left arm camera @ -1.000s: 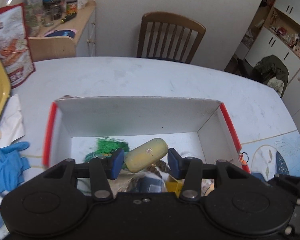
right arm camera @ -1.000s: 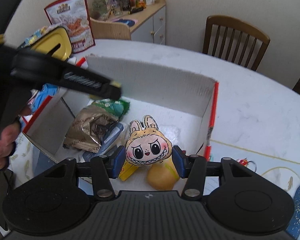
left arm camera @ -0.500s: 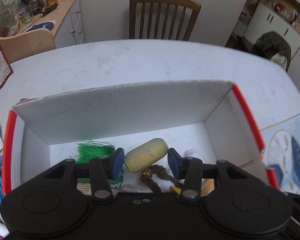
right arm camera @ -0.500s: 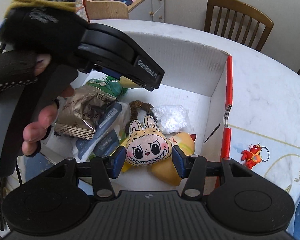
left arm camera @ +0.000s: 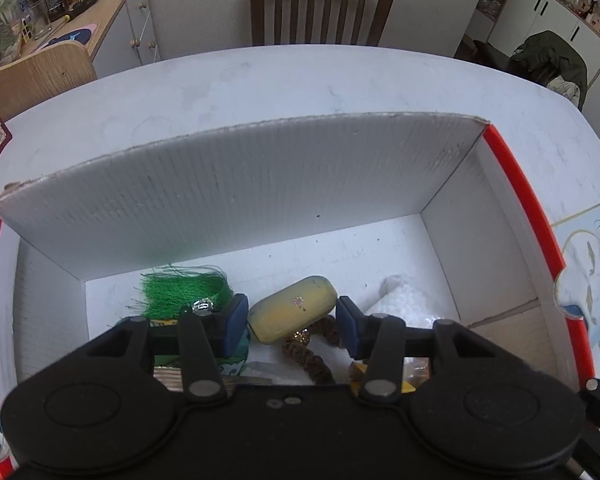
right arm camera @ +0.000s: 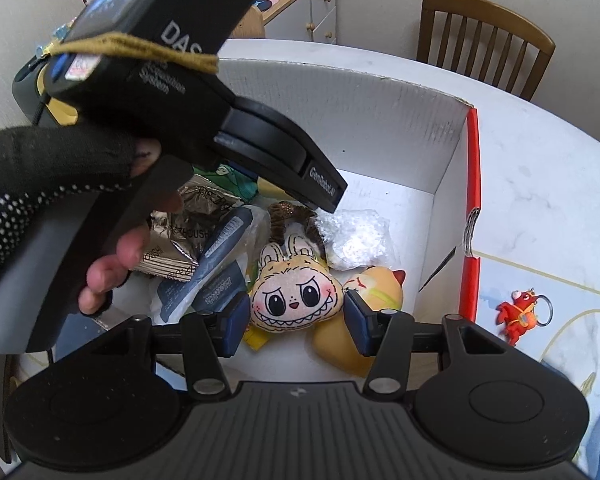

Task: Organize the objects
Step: 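Lower the oval and bunny into the box and open both tools, then move the left tool to the teal sharpener and the right tool to the red dragon keychain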

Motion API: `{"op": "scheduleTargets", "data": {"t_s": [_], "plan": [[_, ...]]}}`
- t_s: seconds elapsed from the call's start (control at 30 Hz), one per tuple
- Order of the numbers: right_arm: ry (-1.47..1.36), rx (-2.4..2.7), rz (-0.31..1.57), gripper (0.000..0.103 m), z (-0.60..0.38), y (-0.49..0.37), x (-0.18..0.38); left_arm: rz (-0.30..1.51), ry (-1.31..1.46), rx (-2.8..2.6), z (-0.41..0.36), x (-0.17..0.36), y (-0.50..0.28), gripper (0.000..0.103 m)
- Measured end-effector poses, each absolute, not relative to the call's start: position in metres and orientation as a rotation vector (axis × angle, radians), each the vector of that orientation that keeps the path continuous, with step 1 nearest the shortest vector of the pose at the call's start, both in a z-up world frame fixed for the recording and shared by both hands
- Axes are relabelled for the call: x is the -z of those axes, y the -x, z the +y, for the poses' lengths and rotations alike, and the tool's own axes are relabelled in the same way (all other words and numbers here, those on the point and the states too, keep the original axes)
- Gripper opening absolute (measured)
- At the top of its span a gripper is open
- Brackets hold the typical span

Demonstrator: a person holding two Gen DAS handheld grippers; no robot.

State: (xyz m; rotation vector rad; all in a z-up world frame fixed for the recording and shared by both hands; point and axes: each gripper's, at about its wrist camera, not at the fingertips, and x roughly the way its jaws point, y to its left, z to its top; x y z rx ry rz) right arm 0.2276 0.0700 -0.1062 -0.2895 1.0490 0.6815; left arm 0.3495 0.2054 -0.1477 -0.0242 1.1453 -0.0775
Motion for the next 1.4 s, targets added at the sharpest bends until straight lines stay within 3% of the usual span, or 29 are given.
{"op": "scheduleTargets", "data": {"t_s": [0.17, 0.3, 0.67, 1.03, 1.4], "plan": [[0.263, -0.693, 1.053, 0.054, 0.066, -0.226, 0.106, 1.148, 0.034, 0.071, 0.206, 0.147, -0.35, 0.047], [0.232, -0.721, 1.029, 0.062, 0.062, -0.222, 0.098, 1.144, 0.048, 0.067, 0.207, 0.146, -0.349, 0.05], [0.181, -0.755, 0.974, 0.066, 0.033, -0.219, 0.069, 1.096, 0.069, 0.074, 0.201, 0.124, -0.333, 0.063], [0.13, -0.762, 0.933, 0.067, 0.002, -0.224, 0.042, 1.016, 0.07, 0.096, 0.185, 0.092, -0.299, 0.064], [0.116, -0.787, 0.873, 0.072, -0.046, -0.219, 0.026, 0.916, 0.074, 0.095, 0.153, 0.058, -0.261, 0.072]]}}
